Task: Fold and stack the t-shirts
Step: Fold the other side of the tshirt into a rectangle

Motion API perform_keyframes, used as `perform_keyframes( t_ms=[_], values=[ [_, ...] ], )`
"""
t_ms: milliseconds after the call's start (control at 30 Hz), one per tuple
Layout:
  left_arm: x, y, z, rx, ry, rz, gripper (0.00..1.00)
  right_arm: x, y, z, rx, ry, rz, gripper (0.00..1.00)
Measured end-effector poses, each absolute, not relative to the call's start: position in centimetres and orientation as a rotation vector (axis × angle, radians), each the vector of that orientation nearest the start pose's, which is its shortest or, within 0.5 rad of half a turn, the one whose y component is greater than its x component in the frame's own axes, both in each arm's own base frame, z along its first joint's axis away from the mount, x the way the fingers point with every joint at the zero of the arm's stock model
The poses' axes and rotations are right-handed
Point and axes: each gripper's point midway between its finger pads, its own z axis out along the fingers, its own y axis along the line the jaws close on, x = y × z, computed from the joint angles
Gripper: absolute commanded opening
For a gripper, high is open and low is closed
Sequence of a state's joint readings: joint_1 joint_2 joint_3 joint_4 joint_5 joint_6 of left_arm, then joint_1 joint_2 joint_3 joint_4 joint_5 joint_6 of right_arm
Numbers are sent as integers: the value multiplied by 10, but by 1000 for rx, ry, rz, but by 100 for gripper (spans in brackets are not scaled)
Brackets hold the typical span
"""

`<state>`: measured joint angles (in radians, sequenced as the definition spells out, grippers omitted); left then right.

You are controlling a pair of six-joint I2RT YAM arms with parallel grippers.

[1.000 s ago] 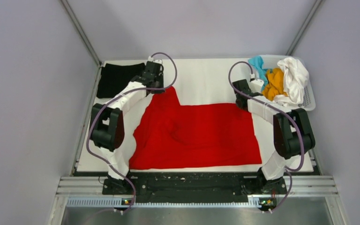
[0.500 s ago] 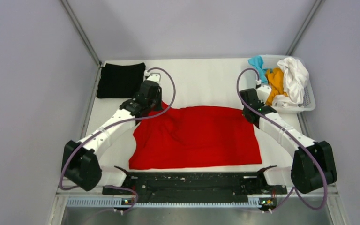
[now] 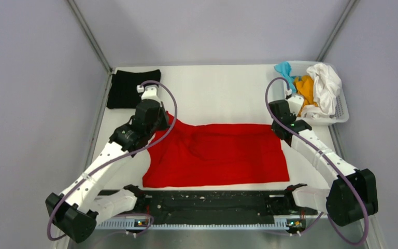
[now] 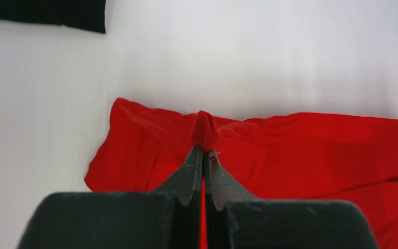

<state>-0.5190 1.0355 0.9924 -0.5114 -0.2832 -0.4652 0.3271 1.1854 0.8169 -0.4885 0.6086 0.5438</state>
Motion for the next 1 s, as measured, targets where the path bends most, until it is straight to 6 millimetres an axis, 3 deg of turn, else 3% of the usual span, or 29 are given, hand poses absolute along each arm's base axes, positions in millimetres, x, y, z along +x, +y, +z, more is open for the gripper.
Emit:
perform_keyframes(
  t_ms=[167,400,733,900,1000],
  values=[
    [272,-136,219,-168,2165,-305,0,304,15,128,487,2208,-298,0],
    [223,-132,194,-232,2251,-339,0,302,13,128,451,2221,-323,0],
    [170,-135,156,-256,2390,-449,0,300,11,134,427,2211,-328,0],
    [148,-132,145,-282,2439,-506,0,292,6,122,420,2230,-363,0],
    [138,-126,142,-308,2456,-518,14,287,4,115,414,2250,-380,0]
  ],
)
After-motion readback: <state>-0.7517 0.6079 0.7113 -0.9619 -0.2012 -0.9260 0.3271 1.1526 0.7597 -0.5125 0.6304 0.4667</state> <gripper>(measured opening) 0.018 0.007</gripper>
